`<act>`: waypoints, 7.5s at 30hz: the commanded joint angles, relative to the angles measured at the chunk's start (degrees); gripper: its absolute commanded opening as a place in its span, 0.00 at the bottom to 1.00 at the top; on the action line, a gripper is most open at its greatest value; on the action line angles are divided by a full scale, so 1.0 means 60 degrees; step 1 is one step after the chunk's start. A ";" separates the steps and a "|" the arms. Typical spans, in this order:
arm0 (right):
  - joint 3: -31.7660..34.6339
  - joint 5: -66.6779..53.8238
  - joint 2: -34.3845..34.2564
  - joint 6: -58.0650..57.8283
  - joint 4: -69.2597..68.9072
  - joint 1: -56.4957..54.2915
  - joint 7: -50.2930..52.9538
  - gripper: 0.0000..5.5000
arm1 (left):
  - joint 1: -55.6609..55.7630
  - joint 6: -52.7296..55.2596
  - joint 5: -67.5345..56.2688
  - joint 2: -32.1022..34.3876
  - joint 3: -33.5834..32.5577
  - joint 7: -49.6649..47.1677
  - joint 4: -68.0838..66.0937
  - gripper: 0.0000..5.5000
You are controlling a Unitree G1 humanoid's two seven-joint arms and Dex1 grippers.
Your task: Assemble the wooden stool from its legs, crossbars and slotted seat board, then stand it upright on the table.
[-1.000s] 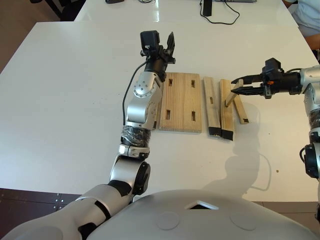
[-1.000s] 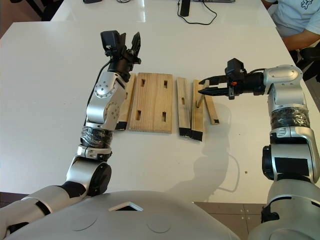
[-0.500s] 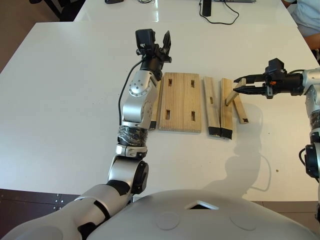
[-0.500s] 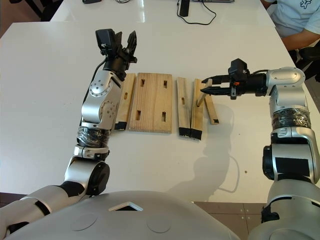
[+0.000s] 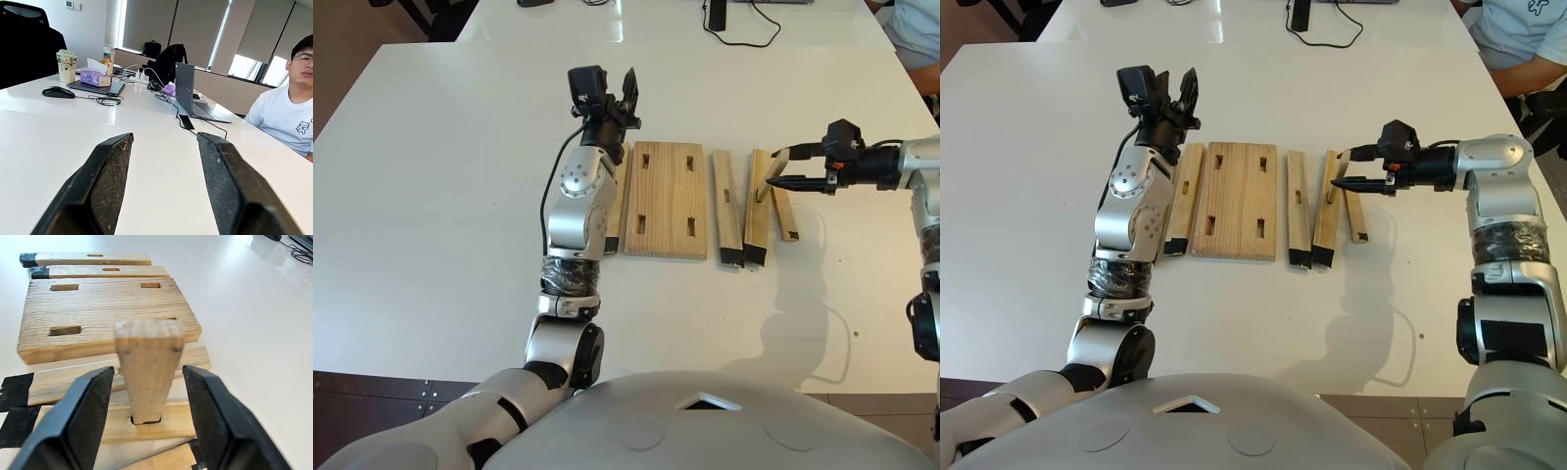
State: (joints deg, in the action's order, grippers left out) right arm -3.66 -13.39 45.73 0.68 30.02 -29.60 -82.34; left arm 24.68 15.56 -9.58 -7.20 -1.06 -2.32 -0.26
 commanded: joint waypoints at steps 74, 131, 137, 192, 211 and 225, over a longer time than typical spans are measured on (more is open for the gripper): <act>0.0270 0.1443 -0.0726 -0.2124 -0.4759 0.4629 0.6661 0.47 | -0.0738 -0.1025 0.1175 -0.1208 0.1545 -0.3233 0.0589 0.44; 0.4067 -0.3283 -0.5001 -0.8589 -0.7264 0.3680 1.0356 0.38 | -0.0277 0.0193 -0.3246 -0.0188 -0.0157 -0.0803 0.2003 0.44; 0.4344 -0.4447 -0.5247 -0.8121 -0.5993 0.2403 0.9601 0.38 | 0.1089 0.2824 -0.8532 0.0955 -0.2243 0.0119 0.2478 0.48; 0.1809 -0.9049 -0.1835 -1.0234 -0.7866 0.0540 0.4897 0.38 | 0.0283 0.5039 -1.3135 0.4087 -0.1123 0.3441 0.3778 0.47; 0.1917 -0.8184 -0.1496 -0.9811 -0.6936 0.0447 0.4265 0.24 | 0.0025 0.4803 -1.2110 0.4980 -0.1674 0.4515 0.3518 0.37; 0.1810 -0.7911 -0.1494 -0.9345 -0.7208 0.0666 0.3956 0.24 | 0.0235 0.4762 -1.2547 0.4812 -0.1734 0.4271 0.3492 0.37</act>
State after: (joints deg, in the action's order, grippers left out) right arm 7.20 -61.01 36.16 -56.02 -12.01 -26.07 -57.67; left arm 24.80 44.20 -84.16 21.63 -11.15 23.75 20.62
